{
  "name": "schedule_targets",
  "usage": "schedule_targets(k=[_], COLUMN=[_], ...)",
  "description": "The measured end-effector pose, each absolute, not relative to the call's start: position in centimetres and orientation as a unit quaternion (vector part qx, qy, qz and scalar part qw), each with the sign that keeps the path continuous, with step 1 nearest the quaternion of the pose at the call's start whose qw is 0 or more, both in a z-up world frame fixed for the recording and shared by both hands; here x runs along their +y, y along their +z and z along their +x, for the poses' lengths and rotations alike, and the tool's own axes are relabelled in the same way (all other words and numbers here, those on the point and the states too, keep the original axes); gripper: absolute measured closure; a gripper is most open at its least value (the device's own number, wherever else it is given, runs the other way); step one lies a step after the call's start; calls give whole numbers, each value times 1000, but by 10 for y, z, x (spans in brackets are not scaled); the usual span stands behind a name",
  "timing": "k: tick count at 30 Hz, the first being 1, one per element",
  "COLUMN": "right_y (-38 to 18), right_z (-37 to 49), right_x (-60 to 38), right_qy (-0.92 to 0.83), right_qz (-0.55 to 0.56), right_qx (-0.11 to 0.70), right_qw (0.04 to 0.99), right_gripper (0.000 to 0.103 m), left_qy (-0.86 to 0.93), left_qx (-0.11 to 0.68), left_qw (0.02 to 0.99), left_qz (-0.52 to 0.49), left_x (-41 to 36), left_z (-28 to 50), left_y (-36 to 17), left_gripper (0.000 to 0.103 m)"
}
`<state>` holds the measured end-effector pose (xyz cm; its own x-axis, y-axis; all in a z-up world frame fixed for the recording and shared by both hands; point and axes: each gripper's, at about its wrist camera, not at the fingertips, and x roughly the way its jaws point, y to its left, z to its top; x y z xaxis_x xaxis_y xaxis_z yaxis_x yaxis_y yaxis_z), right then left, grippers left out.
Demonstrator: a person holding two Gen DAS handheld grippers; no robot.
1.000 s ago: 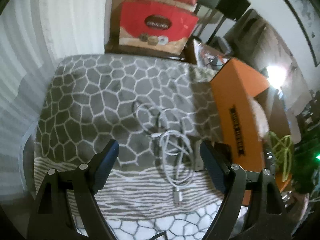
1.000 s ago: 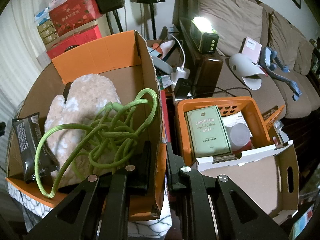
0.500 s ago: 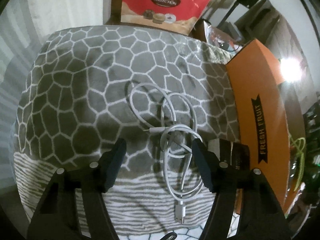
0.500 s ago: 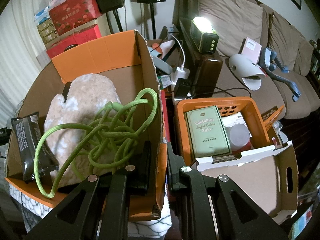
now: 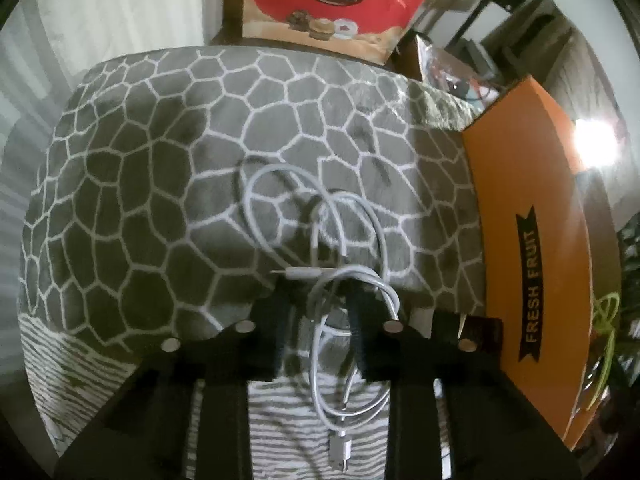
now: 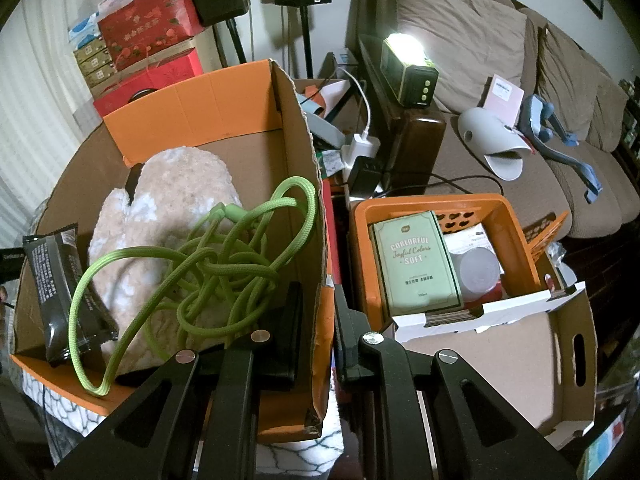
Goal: Organize objects
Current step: 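Lift the white cable with the left gripper over the orange box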
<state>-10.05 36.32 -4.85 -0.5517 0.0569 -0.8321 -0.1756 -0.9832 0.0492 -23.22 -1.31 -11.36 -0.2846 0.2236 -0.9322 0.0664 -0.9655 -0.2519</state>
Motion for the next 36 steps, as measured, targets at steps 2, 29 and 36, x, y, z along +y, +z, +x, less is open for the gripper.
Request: schedule_targets(k=[2,29,36], right_y=[-49,-49,-49], right_z=[-101,-101,-101], right_x=[363,363,363], right_qy=[878,878,878], right_qz=[-469,-469,-469], right_qx=[64,63,63], right_qw=[66,67,68], right_gripper=[90,90,90], left_qy=[790,837,831], left_qx=[-143,-267,-269], left_qw=[54,145,187], left_qz=[-594,-456,-450], left_x=[-17,-29,1], left_z=[-235,-216,-209], left_y=[-115,16,37], left_gripper=[87,96,96])
